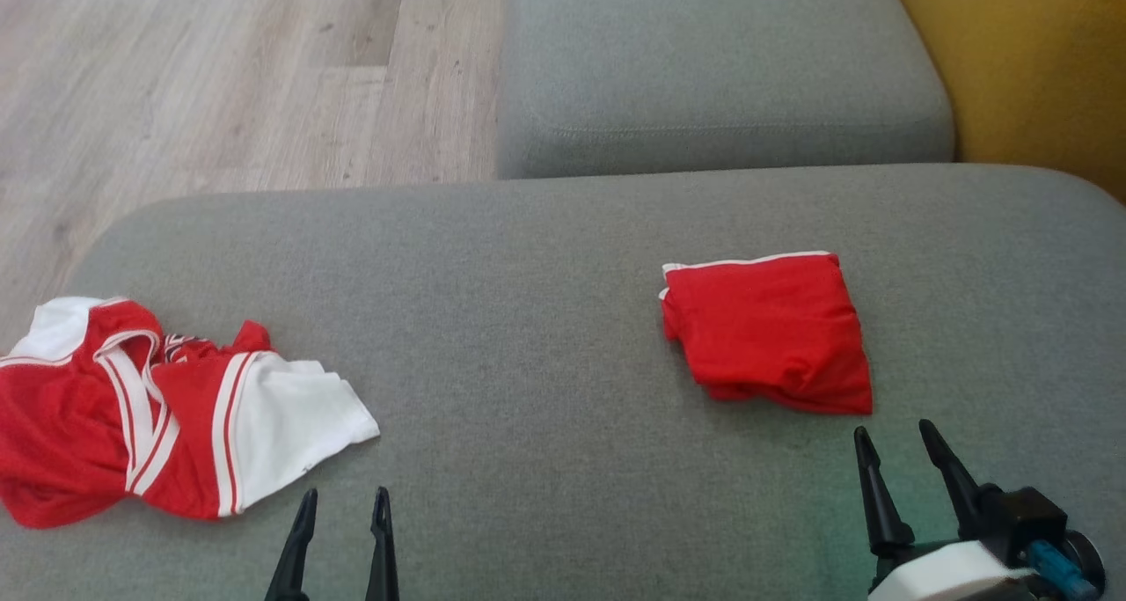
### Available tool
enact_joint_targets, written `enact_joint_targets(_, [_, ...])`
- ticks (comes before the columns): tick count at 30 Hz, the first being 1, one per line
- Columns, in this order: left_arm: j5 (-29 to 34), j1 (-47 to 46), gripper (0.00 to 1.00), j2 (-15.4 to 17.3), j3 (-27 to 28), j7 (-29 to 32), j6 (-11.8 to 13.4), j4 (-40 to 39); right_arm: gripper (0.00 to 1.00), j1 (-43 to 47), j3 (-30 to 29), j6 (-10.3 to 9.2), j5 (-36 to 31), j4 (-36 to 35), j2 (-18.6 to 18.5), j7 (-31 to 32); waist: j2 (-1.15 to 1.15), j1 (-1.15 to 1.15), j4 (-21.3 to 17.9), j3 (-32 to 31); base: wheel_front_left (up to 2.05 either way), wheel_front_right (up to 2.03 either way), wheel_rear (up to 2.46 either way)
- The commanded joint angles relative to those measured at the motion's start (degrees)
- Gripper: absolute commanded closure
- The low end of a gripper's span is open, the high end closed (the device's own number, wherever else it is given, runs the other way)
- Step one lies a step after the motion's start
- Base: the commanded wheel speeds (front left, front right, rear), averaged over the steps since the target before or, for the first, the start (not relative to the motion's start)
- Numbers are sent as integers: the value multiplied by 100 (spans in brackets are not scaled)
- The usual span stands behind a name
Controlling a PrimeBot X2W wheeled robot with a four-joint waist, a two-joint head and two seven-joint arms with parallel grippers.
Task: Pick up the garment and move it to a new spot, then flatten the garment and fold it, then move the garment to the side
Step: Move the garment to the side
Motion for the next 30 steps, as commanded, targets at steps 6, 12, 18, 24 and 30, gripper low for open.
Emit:
enact_joint_targets(6, [-38,-405,0,-48,71,-30,41,-242,0,-365,41,37,-56,-152,-82,-80,0,0,65,251,0,0,0])
enact_joint_targets(12, [-105,-556,0,-48,-67,-30,11,-308,0,-877,65,37,343,198,-160,-76,0,0,121,628,0,0,0])
enact_joint_targets(18, [-144,-893,0,-48,-224,-30,-65,-356,0,-1774,184,37,907,698,-406,441,0,0,131,1217,0,0,0])
enact_joint_targets(24, [-228,-1272,0,-49,-418,-30,-111,-402,0,-2579,130,37,1320,1176,-728,988,0,0,214,1601,0,0,0])
enact_joint_targets(30, [-263,-1585,0,-49,-603,-30,-161,-455,0,-3049,81,37,1375,1835,-938,1583,0,0,335,1822,0,0,0])
